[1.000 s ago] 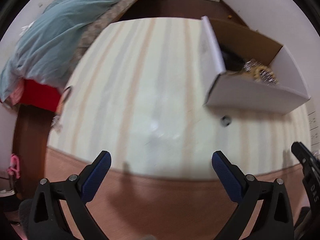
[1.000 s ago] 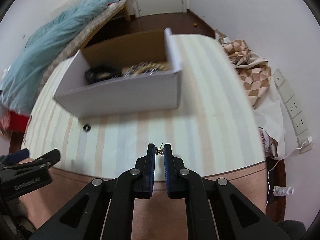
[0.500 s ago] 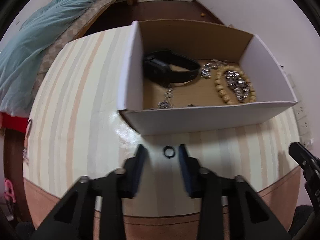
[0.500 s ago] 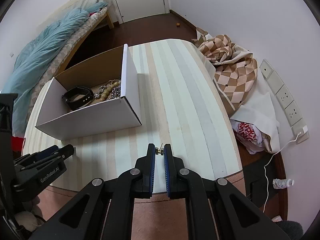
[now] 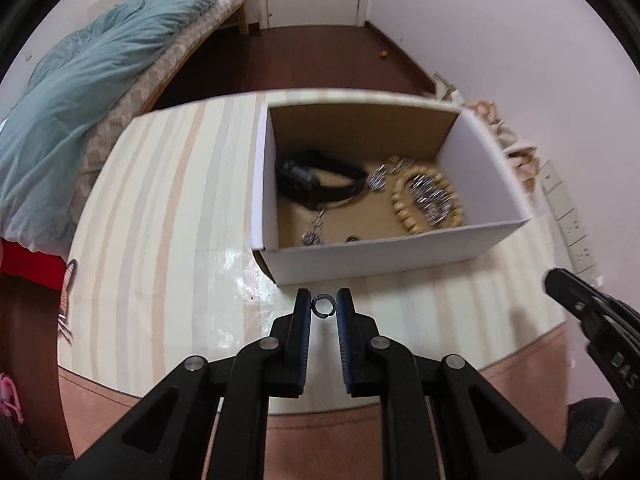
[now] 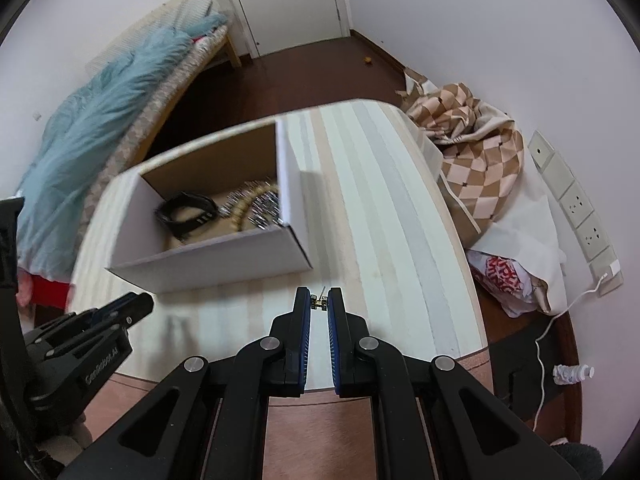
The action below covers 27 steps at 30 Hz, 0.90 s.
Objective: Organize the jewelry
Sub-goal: 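Lower the ring and earring into the box and open both tools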
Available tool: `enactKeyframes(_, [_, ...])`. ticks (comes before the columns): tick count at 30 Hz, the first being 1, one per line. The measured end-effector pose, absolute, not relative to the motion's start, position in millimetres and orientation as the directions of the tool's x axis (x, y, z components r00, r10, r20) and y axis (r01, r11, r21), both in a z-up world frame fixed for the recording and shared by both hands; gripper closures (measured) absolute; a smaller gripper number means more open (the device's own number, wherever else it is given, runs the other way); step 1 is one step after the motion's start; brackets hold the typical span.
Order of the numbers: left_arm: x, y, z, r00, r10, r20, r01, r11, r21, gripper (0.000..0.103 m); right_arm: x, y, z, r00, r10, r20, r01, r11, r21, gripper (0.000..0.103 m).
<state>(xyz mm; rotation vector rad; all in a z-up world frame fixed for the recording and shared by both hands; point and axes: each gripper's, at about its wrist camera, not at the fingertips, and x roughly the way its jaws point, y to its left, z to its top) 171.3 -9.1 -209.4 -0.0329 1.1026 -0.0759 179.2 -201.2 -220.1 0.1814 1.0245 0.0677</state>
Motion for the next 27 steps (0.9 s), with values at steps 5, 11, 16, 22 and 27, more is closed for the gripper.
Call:
enactKeyframes(5, [191.0,-1.4,-170.9,0.448,-0.214,-0.868,0.079,0.977,-0.201,0.093,201.2,-197.1,-195.7,0.512,0.249,-0.822,-0.009,0.958,0.285,0.094])
enactKeyframes(11, [253.3,9.1,-157.4,0.395,-0.269,-0.879,0.092,0.963,-0.253,0.093,266.6,-184.8,-190.3,0.433,0.353,-0.83,-0.04,0.927,0.373,0.094])
enactKeyframes(16, [294.2,15.4,-165.7,0.334,-0.269,-0.904,0.066,0.963,-0.262,0.093,310.9,-171.1,-199.6,0.354,0.357,-0.864,-0.049,0.93,0.364,0.094])
enactKeyframes(22, [317.5,16.2,-173.7,0.29,-0.198,-0.936,0.042,0.98,-0.194,0.077,344.5,-158.8,-213.1,0.234,0.338,-0.911,-0.056,0.941,0.335,0.09])
enactKeyframes(27, [312.2,31.4,-163.0,0.344,-0.164,-0.924,0.009,0.985,-0.172,0.022,343.1,-165.5,-202.8,0.271,0.333,-0.903,-0.057,0.942,0.33,0.058])
